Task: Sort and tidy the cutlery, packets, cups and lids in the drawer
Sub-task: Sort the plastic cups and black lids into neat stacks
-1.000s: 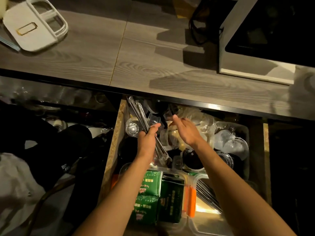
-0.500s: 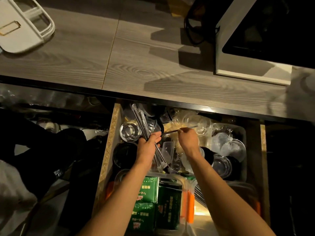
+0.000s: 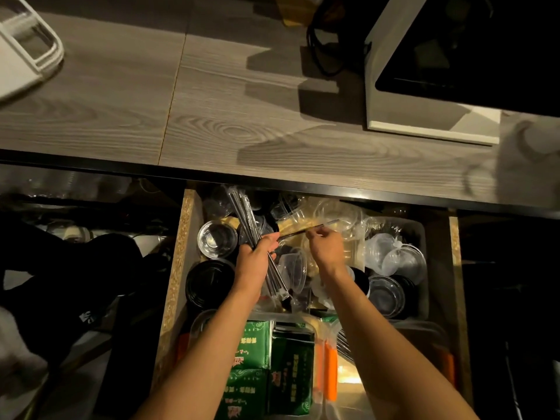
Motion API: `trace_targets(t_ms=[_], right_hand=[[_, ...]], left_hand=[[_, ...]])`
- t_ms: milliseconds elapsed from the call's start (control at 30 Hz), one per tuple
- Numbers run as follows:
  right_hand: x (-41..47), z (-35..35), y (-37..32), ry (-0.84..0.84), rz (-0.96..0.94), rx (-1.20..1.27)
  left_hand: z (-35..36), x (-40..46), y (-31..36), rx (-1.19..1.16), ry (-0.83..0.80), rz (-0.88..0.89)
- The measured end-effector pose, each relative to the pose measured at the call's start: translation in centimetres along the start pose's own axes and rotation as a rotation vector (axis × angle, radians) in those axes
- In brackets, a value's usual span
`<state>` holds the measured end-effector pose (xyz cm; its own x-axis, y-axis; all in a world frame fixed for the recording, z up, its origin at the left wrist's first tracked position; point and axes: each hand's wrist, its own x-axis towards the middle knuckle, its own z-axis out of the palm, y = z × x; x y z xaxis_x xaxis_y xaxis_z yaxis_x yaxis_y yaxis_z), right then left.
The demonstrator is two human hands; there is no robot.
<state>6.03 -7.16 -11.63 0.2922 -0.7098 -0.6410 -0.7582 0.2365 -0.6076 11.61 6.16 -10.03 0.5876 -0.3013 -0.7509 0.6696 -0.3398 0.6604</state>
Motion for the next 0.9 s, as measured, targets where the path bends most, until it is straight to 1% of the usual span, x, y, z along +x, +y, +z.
trace_targets(t_ms=[67,167,267,333,433,500,567,700,833,900], right_hand=[[0.1,0.1,-0.3,-0.046,-0.004,-0.013],[0.1,0.1,-0.7,-0.089,0.094,-0.027],[0.4,0.1,-1.1,-0.109,0.177,0.029],[0.2,0.3,-1.6,-0.118,0.260,0.151],[-0.4,0.3,-2.2,-0.157,0.401,0.411],[-0.9,0.0,-2.6,-0.205,0.430,0.534],[-1.3,-0.2,-2.8,-0.236,0.421,0.576],[-1.9,-0.6,-2.1,-0.216,0.326,0.501],[-3.6,-1.5,-1.8,-0.220,0.165,0.490],[-4.5,-1.7,-1.5,-0.180,0.075,0.451]], left_hand=[[-0.1,0.2,0.1,-0.025,0.005,-0.002],[-0.3,0.2,0.3,-0.044,0.005,-0.039],[-0.4,0.0,0.4,-0.052,-0.007,-0.068],[-0.4,-0.2,0.5,-0.056,-0.011,-0.061],[-0.4,0.0,0.7,-0.072,0.010,-0.069],[-0.4,0.3,0.7,-0.066,0.016,-0.054],[-0.5,0.3,0.8,-0.065,0.009,-0.031],[-0.3,-0.3,1.0,-0.092,0.005,-0.013],[-0.2,-1.0,1.4,-0.143,0.059,0.033],[-0.2,-1.4,1.7,-0.131,0.074,0.032]])
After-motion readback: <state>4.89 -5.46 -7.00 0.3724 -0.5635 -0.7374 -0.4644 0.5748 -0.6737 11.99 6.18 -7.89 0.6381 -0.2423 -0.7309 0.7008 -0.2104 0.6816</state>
